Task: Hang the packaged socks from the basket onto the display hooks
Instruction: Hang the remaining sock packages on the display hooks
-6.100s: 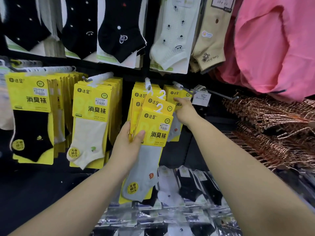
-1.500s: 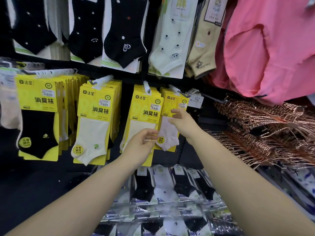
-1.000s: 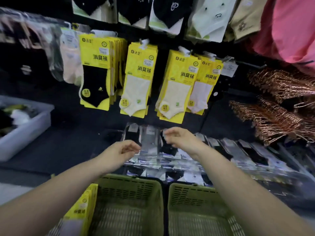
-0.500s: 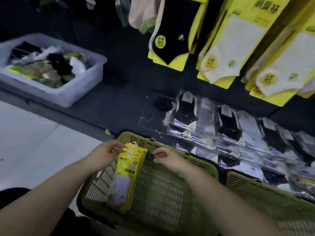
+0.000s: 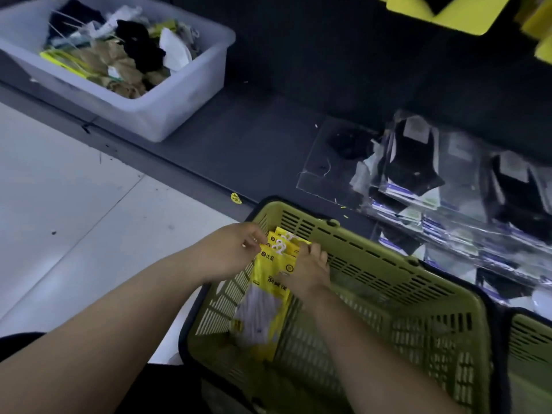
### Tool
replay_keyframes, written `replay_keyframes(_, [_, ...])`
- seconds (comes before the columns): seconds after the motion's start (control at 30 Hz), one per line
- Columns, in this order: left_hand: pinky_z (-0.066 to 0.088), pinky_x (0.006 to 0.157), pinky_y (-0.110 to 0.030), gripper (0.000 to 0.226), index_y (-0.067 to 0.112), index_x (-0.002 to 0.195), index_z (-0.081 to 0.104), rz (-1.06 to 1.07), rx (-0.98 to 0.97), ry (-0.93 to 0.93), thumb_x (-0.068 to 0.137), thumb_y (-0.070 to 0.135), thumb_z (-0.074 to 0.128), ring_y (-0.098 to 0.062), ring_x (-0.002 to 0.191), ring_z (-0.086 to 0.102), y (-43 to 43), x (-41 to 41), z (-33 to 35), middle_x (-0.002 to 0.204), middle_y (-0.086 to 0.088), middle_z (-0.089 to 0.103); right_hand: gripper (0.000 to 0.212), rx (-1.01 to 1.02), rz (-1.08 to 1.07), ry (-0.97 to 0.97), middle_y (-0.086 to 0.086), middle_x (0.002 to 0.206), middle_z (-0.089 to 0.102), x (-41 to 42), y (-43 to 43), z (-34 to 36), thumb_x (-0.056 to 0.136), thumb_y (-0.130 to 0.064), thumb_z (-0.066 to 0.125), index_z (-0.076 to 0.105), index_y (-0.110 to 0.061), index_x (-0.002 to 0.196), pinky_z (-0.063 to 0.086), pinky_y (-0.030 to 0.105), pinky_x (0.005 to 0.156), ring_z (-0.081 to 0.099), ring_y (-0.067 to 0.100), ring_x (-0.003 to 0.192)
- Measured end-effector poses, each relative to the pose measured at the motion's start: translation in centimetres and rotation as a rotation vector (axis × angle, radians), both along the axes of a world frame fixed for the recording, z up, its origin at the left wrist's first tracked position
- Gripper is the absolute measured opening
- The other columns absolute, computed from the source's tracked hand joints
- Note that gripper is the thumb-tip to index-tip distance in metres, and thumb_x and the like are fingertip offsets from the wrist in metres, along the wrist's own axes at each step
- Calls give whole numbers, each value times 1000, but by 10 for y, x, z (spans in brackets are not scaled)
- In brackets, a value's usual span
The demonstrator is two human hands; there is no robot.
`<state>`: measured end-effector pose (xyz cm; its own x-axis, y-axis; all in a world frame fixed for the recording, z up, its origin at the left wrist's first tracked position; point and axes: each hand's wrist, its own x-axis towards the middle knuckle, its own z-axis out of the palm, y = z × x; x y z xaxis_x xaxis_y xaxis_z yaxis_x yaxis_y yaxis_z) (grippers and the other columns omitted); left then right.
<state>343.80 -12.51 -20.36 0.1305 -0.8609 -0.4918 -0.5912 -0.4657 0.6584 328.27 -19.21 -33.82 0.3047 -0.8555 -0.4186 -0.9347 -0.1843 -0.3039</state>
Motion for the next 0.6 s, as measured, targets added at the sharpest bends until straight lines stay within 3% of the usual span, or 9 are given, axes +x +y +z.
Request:
replay_keyframes(0.1, [43, 80, -23, 21, 19, 114, 59, -19, 25, -26, 97, 16, 47, -19, 103, 60, 1, 0, 0, 114, -3, 63, 86, 28, -15, -19, 10, 139, 26, -6, 4, -4, 70, -56, 73, 36, -15, 136, 30, 37, 105, 28, 29, 126])
replay_keyframes(0.2, [43, 73, -18, 22, 19, 115, 58, -36, 24, -37, 97, 15, 45, -17, 102, 60, -1, -2, 1, 114, -3, 63, 84, 94, -92, -139, 6, 154, 7, -10, 14, -9, 66, -51, 78, 38, -25, 135, 26, 39, 111, 14, 32, 139])
replay_keyframes(0.3, [47, 82, -26, 24, 20, 117, 57, -54, 19, -58, 98, 16, 43, -19, 103, 61, -2, -5, 3, 115, -3, 63, 82, 164, -186, -242, 4, 156, -3, -11, 17, -11, 62, -45, 84, 41, -31, 130, 28, 38, 110, 15, 33, 142])
replay_keyframes(0.37, [45, 85, -27, 24, 21, 118, 56, -62, 28, -66, 98, 17, 43, -18, 103, 60, -3, -7, 3, 116, -1, 62, 82, 262, -278, -339, 4, 152, 8, -10, 14, -13, 60, -38, 87, 42, -31, 128, 33, 34, 107, 26, 31, 139])
replay_keyframes(0.5, [47, 83, -26, 24, 20, 117, 56, -59, 41, -69, 98, 15, 43, -21, 102, 61, -1, -5, 2, 114, -2, 61, 75, 363, -373, -495, 0, 120, 42, -8, 7, -16, 58, -22, 90, 42, -27, 115, 44, 30, 89, 49, 23, 115])
replay_keyframes(0.6, [50, 83, -31, 25, 20, 118, 56, -57, 60, -61, 98, 13, 43, -27, 102, 63, 0, -3, 0, 114, -2, 60, 74, 378, -490, -597, -1, 102, 57, -9, 11, -19, 61, -14, 88, 30, -29, 105, 42, 20, 63, 57, 9, 85])
